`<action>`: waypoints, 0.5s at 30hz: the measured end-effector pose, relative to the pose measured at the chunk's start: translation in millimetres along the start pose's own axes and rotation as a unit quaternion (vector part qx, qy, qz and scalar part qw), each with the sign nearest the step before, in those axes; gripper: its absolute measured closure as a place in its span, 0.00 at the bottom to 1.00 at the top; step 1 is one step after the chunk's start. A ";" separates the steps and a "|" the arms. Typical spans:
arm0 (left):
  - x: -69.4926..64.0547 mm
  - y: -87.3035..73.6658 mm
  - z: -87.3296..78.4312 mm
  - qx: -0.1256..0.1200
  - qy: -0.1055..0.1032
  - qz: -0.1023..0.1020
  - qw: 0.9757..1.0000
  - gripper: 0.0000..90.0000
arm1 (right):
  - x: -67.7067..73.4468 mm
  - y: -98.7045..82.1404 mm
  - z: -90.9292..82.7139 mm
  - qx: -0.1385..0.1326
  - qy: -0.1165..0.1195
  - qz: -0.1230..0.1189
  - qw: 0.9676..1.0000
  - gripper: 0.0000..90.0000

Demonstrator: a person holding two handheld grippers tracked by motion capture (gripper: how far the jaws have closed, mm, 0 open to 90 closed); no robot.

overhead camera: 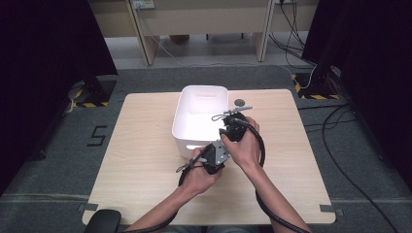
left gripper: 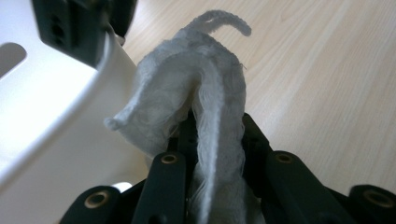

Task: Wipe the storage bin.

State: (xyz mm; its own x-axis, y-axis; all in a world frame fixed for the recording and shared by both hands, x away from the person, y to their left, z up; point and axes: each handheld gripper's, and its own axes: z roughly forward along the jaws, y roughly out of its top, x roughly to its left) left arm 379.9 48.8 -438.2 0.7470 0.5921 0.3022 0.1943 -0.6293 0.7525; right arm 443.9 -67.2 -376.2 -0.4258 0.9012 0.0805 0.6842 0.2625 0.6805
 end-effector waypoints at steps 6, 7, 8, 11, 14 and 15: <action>1.6 5.1 -6.6 -0.007 0.007 0.006 1.000 0.84 | 1.8 0.6 0.3 0.002 0.004 0.003 1.000 0.75; 1.1 5.2 -7.0 -0.008 0.008 0.006 1.000 0.84 | 1.6 0.8 0.4 0.002 0.005 0.003 1.000 0.75; 0.5 4.8 -7.1 -0.008 0.009 0.008 1.000 0.84 | 1.2 1.0 0.3 0.003 0.006 0.002 1.000 0.75; -1.2 2.9 -6.5 -0.004 0.009 0.012 1.000 0.84 | 1.0 1.0 0.3 0.003 0.007 0.003 1.000 0.75; -2.6 1.7 -6.6 -0.003 0.007 0.014 1.000 0.84 | 0.7 1.0 0.2 0.003 0.008 0.004 1.000 0.75; -3.1 1.2 -7.0 -0.003 0.005 0.011 1.000 0.84 | 0.6 1.0 0.2 0.004 0.008 0.005 1.000 0.75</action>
State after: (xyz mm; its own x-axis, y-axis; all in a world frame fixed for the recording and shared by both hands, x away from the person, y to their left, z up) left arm 373.4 49.7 -434.1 0.7442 0.5834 0.3253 0.1735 -0.6391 0.7493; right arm 444.4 -66.3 -375.5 -0.4284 0.8980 0.0999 0.6928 0.2555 0.6743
